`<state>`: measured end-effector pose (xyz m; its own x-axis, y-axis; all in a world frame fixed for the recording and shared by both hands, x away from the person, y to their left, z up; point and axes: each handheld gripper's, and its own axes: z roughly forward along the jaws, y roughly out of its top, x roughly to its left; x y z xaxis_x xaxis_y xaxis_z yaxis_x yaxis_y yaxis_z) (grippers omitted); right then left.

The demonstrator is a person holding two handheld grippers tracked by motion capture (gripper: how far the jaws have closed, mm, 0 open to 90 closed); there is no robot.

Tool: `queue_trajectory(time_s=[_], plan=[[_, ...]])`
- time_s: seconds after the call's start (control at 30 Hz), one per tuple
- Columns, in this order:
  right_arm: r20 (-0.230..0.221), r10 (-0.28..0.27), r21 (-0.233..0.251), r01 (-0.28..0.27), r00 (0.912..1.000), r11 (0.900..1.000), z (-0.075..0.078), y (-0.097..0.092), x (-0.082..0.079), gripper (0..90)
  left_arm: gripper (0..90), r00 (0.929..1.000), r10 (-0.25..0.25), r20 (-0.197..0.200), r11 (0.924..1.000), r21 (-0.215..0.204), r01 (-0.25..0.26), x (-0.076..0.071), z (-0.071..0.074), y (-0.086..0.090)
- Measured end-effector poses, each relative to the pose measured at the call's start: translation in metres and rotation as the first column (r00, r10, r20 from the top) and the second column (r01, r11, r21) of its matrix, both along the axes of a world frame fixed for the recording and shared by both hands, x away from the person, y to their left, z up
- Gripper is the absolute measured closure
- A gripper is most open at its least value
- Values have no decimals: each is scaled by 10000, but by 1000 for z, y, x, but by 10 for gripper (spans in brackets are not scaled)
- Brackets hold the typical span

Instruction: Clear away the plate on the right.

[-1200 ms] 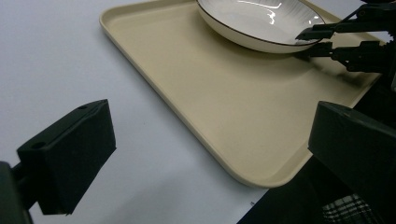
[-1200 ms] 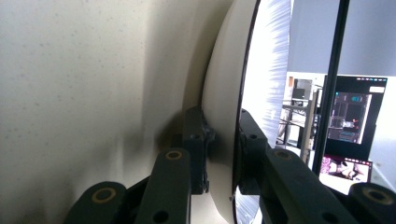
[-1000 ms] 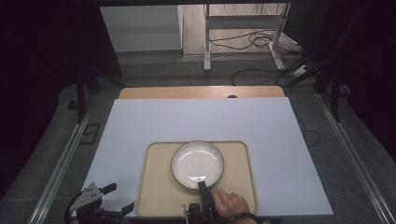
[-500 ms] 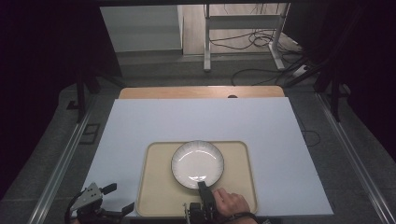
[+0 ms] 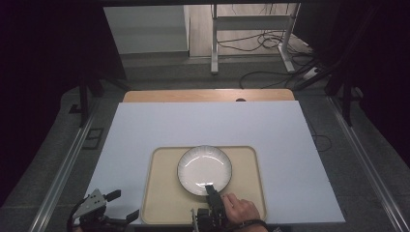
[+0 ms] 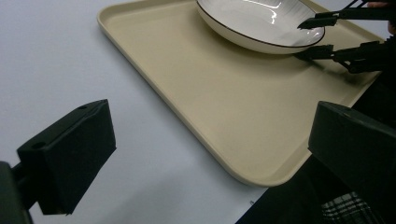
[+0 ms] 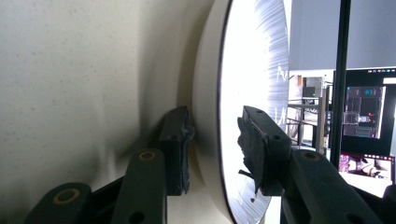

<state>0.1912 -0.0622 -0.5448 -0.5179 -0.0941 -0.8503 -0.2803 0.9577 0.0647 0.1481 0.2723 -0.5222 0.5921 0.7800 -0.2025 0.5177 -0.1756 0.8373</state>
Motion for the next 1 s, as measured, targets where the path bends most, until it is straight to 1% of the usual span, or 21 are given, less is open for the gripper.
queue_trajectory(time_s=[0.13, 0.17, 0.37, 0.9, 1.0], plan=[[-105, -24, 180, 26, 9999, 9998, 3, -1, -1, 610, 4, 10000, 0, 5, 10000, -3, 0, 0, 0, 0], [-28, 36, 255, -35, 10000, 9997, 4, -2, -1, 608, 3, 10000, -2, 8, 10000, 0, 2, 0, 0, 0], [-169, 3, 370, 4, 9999, 9993, 7, -5, -2, 597, 4, 10000, 1, 8, 10000, 5, -1, 0, 0, 0], [-118, 166, 679, -157, 9998, 9976, 18, -13, -9, 588, 4, 10000, -6, 9, 10000, 20, 6, 0, 0, -1], [-220, 146, 715, -130, 9997, 9974, 20, -15, -9, 580, 4, 10000, -13, 6, 10000, 22, 13, 0, 0, -1]])
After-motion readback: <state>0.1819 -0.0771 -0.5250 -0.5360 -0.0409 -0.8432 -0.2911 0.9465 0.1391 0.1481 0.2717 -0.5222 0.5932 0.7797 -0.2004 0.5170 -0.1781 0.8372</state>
